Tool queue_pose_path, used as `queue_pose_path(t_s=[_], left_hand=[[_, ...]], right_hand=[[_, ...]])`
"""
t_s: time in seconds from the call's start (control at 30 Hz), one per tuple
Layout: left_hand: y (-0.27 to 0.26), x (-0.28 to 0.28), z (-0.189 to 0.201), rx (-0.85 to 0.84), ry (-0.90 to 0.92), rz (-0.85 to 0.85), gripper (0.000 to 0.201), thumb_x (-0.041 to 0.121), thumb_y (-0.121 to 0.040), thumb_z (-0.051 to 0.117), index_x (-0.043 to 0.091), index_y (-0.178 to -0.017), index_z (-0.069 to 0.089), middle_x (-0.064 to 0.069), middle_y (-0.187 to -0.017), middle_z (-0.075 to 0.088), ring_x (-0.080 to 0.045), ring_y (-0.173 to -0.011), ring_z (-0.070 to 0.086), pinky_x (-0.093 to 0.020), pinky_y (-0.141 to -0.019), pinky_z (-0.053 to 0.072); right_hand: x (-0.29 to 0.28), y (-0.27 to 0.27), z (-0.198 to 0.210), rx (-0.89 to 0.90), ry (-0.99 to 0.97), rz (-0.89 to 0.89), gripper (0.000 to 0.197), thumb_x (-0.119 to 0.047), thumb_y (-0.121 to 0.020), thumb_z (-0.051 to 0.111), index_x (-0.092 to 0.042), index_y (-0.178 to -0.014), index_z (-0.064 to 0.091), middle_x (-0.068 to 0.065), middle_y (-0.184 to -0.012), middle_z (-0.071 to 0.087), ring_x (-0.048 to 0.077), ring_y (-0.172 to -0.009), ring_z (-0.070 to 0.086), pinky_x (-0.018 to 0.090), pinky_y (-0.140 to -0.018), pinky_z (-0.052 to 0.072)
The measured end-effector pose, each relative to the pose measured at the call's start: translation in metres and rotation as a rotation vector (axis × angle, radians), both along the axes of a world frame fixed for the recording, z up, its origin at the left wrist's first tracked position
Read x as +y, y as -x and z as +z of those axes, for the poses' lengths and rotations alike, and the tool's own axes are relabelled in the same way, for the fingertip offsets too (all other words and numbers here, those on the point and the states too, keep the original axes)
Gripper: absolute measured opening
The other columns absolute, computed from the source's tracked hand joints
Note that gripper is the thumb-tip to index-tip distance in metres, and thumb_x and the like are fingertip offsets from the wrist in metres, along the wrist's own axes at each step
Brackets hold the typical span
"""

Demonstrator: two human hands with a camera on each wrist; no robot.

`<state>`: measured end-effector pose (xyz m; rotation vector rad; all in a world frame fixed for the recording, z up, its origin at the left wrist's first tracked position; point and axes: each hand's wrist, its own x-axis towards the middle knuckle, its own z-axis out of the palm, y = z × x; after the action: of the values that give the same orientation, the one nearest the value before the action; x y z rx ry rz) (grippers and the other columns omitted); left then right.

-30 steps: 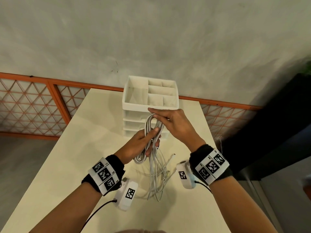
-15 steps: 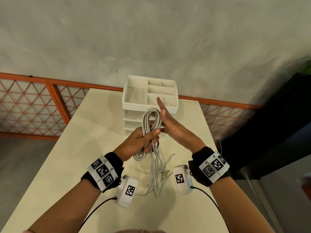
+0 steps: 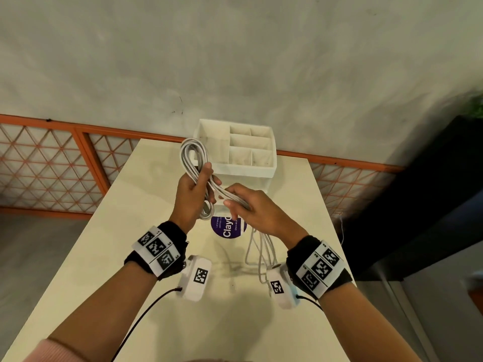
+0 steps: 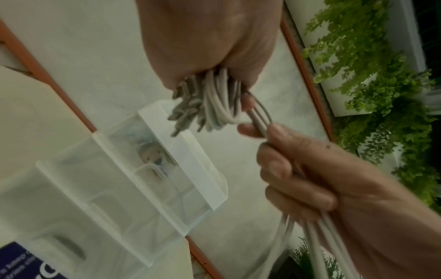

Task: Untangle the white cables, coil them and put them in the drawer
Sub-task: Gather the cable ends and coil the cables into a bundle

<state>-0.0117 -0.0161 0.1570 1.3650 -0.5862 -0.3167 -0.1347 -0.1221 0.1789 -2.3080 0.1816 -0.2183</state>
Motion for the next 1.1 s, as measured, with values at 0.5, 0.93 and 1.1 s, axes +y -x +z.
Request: queue_pose_path(t_s=[0.5,0.93,1.1], left_hand=[[0.011,-0.013,-0.001,0.350,0.121,0.150,0.034,0.031,-0.096,0.048,0.018,-0.064,0.048,0.004,-0.058,0.044,-0.007,-0.049,0.040,-0.024,-0.053,0.035],[-0.004,-0.017,0.002,0.409,0.240,0.433,0.036,0.030,-0.099,0.041,0.016,-0.066,0.042,0.001,-0.059,0.043,-0.007,-0.045,0.045,-0.021,-0.047,0.039],[-0.005,-0.019,0.004,0.388,0.258,0.351,0.034,0.029,-0.099,0.040,0.017,-0.068,0.044,0.002,-0.057,0.045,-0.007,-0.043,0.046,-0.024,-0.051,0.042]], right_hand=[[0.016,-0.014,-0.002,0.235,0.270,0.276,0.059,-0.012,-0.097,0.039,-0.018,-0.148,0.011,0.017,-0.110,0.057,0.032,-0.096,0.056,0.047,-0.090,0.047],[0.003,-0.002,-0.010,-0.064,-0.453,-0.097,0.038,-0.017,-0.087,0.065,-0.021,-0.125,0.062,0.003,-0.071,0.057,0.010,-0.046,0.042,0.013,-0.047,0.037],[0.009,0.004,-0.010,0.136,-0.444,0.126,0.045,-0.017,-0.093,0.058,-0.027,-0.136,0.048,0.001,-0.086,0.067,0.012,-0.057,0.029,0.015,-0.049,0.030]])
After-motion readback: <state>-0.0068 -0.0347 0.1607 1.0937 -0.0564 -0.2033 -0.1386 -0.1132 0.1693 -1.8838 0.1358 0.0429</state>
